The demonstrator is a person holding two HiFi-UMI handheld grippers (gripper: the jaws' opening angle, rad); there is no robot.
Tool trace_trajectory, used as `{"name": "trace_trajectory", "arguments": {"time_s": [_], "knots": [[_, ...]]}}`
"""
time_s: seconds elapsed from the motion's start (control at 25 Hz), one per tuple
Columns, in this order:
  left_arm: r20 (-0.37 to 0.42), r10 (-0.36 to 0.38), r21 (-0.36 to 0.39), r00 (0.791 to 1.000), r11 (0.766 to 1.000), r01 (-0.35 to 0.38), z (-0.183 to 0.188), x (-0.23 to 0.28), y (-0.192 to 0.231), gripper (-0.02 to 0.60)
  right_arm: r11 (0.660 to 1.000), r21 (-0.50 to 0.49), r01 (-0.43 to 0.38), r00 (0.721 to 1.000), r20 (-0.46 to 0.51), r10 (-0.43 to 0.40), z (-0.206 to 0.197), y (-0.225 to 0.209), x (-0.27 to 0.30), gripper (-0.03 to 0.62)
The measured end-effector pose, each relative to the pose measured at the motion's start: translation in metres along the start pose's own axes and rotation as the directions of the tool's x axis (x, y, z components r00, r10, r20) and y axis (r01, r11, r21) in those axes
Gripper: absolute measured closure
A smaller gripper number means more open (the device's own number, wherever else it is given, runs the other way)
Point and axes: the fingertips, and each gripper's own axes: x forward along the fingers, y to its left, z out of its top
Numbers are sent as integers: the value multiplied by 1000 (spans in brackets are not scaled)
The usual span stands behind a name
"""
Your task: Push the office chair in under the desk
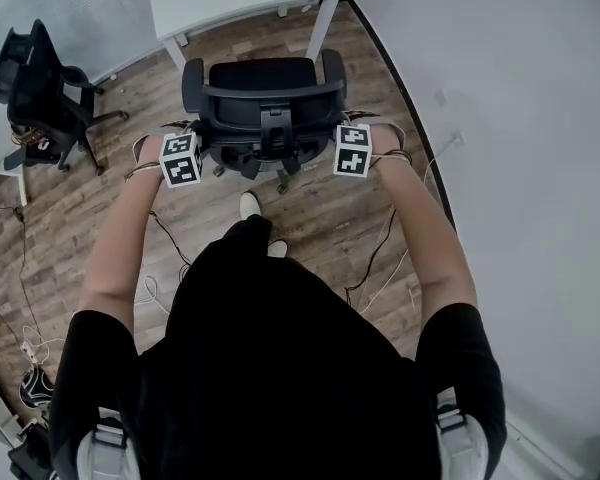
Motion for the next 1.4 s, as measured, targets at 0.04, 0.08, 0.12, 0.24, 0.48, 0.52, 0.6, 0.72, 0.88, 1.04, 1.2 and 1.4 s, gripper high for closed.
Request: {"name": "trace_trajectory", "arguments": {"time_s": [0.04, 0.08, 0.12, 0.24, 0.48, 0.52, 0.6, 0.72, 0.88, 1.04, 1.2, 1.4], "knots": [[-1, 1, -2, 1000, 1000, -1, 1, 1, 2, 495, 1000, -1, 4, 1000, -3, -4, -2, -2, 1, 479], [-1, 3, -5, 1000, 1000, -3, 2, 2, 4, 495, 1000, -4, 8, 1000, -6, -8, -4, -5, 2, 479], [-2, 7, -7, 1000, 1000, -7, 3, 4, 7, 497, 1000, -7, 12, 1000, -8, -12, -6, -9, 4, 479], [-6, 23, -9, 1000, 1000, -23, 4, 8, 14, 499, 999, -17, 30, 999, -12, -30, -10, -19, 9, 479], [-11, 38, -25, 999, 999, -39, 2, 17, 40, 501, 999, -37, 37, 999, -18, -37, -16, -52, 23, 479], [-12, 39, -29, 999, 999, -39, 3, 22, 58, 500, 999, -41, 34, 999, -15, -34, -20, -70, 28, 479], [-13, 37, -34, 999, 999, -38, 3, 28, 80, 502, 999, -45, 31, 999, -13, -31, -26, -92, 35, 479], [-13, 39, -36, 999, 999, -39, -1, 31, 94, 502, 999, -46, 28, 999, -16, -29, -25, -107, 41, 479], [-12, 41, -41, 999, 998, -41, -7, 36, 114, 502, 998, -51, 26, 999, -19, -27, -24, -129, 48, 479], [4, 53, -41, 999, 998, -53, -13, 41, 134, 503, 998, -54, 13, 999, -32, -15, -24, -152, 58, 479], [11, 50, -45, 999, 998, -50, -18, 46, 152, 504, 998, -55, 4, 999, -34, -6, -23, -171, 66, 479], [8, 76, -41, 997, 996, -76, -26, 53, 174, 505, 998, -60, 10, 999, -43, -13, -23, -192, 76, 479]]}}
